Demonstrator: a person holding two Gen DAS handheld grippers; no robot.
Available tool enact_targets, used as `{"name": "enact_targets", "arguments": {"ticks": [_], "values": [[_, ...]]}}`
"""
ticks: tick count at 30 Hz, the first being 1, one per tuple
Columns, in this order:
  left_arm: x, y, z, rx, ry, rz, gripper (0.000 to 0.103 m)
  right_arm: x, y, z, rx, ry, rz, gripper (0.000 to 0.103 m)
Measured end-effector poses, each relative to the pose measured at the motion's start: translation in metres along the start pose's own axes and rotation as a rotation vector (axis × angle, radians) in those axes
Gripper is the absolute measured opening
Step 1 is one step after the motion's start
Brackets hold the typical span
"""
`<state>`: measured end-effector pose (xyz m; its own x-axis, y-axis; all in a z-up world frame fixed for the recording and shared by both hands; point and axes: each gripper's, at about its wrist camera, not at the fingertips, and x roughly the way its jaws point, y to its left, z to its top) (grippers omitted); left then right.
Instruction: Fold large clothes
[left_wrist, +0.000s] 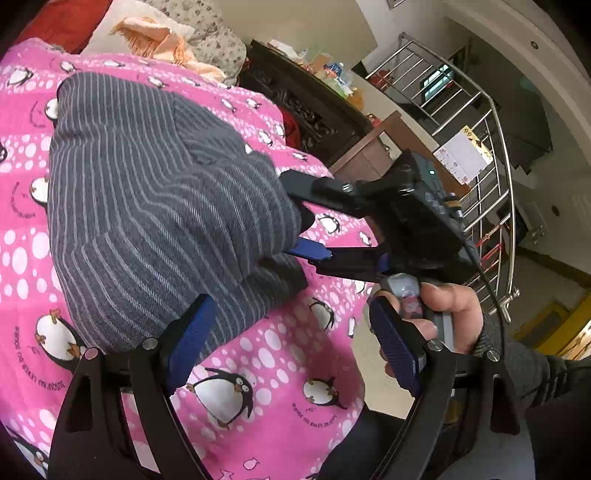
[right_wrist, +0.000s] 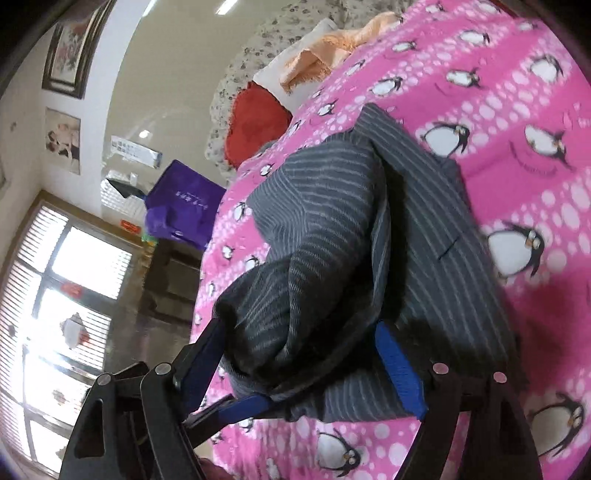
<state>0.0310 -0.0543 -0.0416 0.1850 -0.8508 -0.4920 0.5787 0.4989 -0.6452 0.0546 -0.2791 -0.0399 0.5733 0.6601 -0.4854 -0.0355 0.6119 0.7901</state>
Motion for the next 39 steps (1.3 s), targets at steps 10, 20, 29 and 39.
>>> {"name": "enact_targets", "arguments": {"ticks": [10, 20, 29, 39], "values": [[-0.029, -0.004, -0.009, 0.012, 0.000, 0.025, 0.085, 0.016, 0.006, 0.016, 0.175, -0.011, 0.110, 0.090], [-0.104, 0.041, -0.032, -0.186, -0.203, 0.284, 0.085, 0.003, 0.031, -0.005, 0.304, -0.077, -0.258, 0.090], [-0.109, 0.077, -0.055, -0.351, -0.224, 0.320, 0.085, 0.035, 0.028, 0.003, 0.329, -0.094, -0.289, 0.089], [-0.109, 0.072, -0.051, -0.338, -0.209, 0.335, 0.085, 0.014, 0.077, 0.032, -0.178, -0.083, -0.362, 0.016]]}}
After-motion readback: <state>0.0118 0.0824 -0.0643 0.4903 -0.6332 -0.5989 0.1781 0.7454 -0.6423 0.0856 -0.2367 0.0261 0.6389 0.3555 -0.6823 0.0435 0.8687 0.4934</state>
